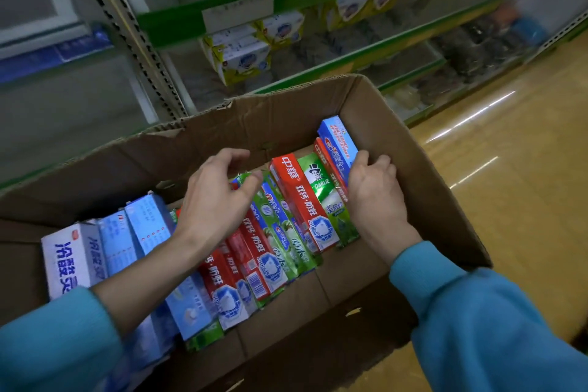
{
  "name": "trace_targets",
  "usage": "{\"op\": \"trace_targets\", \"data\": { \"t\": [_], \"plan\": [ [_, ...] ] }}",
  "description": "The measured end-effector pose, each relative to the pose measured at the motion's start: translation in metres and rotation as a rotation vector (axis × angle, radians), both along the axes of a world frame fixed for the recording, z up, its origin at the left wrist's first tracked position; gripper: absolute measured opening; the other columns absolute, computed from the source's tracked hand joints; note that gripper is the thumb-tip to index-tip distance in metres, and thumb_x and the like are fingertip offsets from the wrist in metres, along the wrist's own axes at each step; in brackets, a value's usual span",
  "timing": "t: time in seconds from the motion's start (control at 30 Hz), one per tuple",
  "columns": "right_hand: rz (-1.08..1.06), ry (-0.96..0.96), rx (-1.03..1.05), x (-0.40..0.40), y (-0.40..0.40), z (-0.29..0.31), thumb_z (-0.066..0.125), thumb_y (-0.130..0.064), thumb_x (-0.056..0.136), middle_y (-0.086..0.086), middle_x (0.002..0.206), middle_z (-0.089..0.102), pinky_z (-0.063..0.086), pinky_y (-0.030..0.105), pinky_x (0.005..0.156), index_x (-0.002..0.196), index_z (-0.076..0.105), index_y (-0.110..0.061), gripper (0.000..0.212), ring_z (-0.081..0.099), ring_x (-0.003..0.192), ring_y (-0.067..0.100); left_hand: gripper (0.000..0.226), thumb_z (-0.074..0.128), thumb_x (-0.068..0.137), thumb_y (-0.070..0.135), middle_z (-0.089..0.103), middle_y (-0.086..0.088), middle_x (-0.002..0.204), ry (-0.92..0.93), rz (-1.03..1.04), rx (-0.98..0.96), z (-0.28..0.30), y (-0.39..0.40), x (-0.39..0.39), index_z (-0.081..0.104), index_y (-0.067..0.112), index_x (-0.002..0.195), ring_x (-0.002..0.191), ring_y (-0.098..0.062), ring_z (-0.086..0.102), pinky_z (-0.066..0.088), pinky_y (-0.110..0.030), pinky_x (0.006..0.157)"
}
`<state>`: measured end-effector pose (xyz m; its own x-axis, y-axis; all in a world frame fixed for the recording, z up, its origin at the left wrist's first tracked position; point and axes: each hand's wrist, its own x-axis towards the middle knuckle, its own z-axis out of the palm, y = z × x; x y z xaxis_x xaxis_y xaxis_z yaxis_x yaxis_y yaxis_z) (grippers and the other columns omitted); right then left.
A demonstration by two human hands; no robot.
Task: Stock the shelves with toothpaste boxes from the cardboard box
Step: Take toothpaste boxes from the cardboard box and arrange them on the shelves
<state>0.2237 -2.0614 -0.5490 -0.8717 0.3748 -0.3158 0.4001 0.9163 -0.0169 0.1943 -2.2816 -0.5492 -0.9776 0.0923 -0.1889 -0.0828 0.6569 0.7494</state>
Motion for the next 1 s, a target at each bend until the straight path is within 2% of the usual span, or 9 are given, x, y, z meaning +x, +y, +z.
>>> {"op": "trace_targets", "data": {
  "t": [0.13,0.3,0.4,0.5,0.63,0.73,0.8,0.9,1.0],
  "plan": [
    [-0.045,0.041,-0.068,-0.002,-0.004,-0.001,0.077,-0.025,0.084,0.022,0.129,0.051,0.048,0.042,0.097,0.135,0.033,-0.009,0.069,0.049,0.123,0.033,0.041,0.067,0.092,0.042,0.067,0.004,0.123,0.001,0.017,0.028,0.001,-0.016,0.002,0.062,0.026,0.129,0.109,-0.014,0.065,0.054,-0.042,0.096],
    [-0.094,0.006,-0.313,-0.006,-0.002,0.029,0.071,-0.019,0.082,0.015,0.115,0.063,0.053,0.040,0.091,0.124,0.049,-0.012,0.048,0.062,0.107,0.034,0.040,0.072,0.090,0.037,0.070,0.008,0.112,0.009,0.040,0.158,0.012,-0.036,0.007,0.064,0.022,0.126,0.100,-0.005,0.066,0.055,-0.027,0.089],
    [-0.029,-0.079,-0.535,-0.009,-0.011,0.069,0.076,-0.019,0.075,0.013,0.096,0.072,0.057,0.040,0.080,0.115,0.060,-0.019,0.043,0.069,0.088,0.028,0.050,0.071,0.082,0.046,0.069,0.003,0.110,-0.030,0.081,0.370,0.024,-0.051,0.011,0.062,0.024,0.127,0.097,-0.012,0.070,0.058,-0.031,0.086],
    [0.118,-0.112,-0.770,-0.005,-0.038,0.114,0.074,-0.001,0.082,0.006,0.081,0.071,0.050,0.034,0.070,0.102,0.068,-0.022,0.030,0.066,0.071,0.017,0.044,0.071,0.093,0.036,0.072,-0.005,0.106,-0.078,0.176,0.621,0.048,-0.068,0.017,0.058,0.019,0.131,0.086,-0.017,0.073,0.061,-0.037,0.077],
    [0.273,-0.191,-0.976,-0.006,-0.086,0.164,0.076,-0.002,0.081,0.007,0.093,0.076,0.050,0.026,0.075,0.107,0.074,-0.025,0.034,0.071,0.087,0.020,0.031,0.060,0.095,0.028,0.076,-0.001,0.091,-0.025,0.222,0.764,0.085,-0.108,0.028,0.064,0.014,0.123,0.076,-0.017,0.072,0.062,-0.035,0.065],
    [0.364,-0.198,-1.036,-0.016,-0.131,0.186,0.083,-0.008,0.073,0.008,0.099,0.077,0.052,0.020,0.075,0.109,0.074,-0.021,0.039,0.072,0.096,0.025,0.026,0.059,0.097,0.018,0.076,-0.014,0.098,0.020,0.277,0.830,0.108,-0.158,0.039,0.066,0.006,0.119,0.085,-0.022,0.072,0.063,-0.036,0.068],
    [0.383,-0.128,-1.087,-0.023,-0.167,0.195,0.081,-0.012,0.073,0.006,0.095,0.077,0.052,0.017,0.072,0.106,0.075,-0.021,0.034,0.073,0.090,0.022,0.032,0.062,0.092,0.020,0.076,-0.017,0.104,0.074,0.336,0.844,0.122,-0.194,0.045,0.066,0.006,0.121,0.091,-0.024,0.072,0.063,-0.039,0.078],
    [0.411,0.058,-1.157,-0.032,-0.221,0.199,0.072,-0.027,0.076,0.002,0.093,0.078,0.050,0.011,0.071,0.103,0.075,-0.021,0.028,0.070,0.083,0.006,0.037,0.064,0.086,0.023,0.077,-0.010,0.100,0.185,0.446,0.853,0.139,-0.251,0.055,0.067,0.007,0.119,0.088,-0.017,0.071,0.061,-0.029,0.074],
    [0.483,0.176,-1.197,-0.035,-0.274,0.199,0.066,-0.036,0.075,-0.005,0.096,0.078,0.049,0.006,0.075,0.105,0.074,-0.020,0.034,0.069,0.087,0.000,0.041,0.063,0.086,0.023,0.077,-0.009,0.104,0.275,0.565,0.881,0.151,-0.306,0.067,0.065,0.007,0.123,0.093,-0.018,0.072,0.060,-0.029,0.078]
  ]
}}
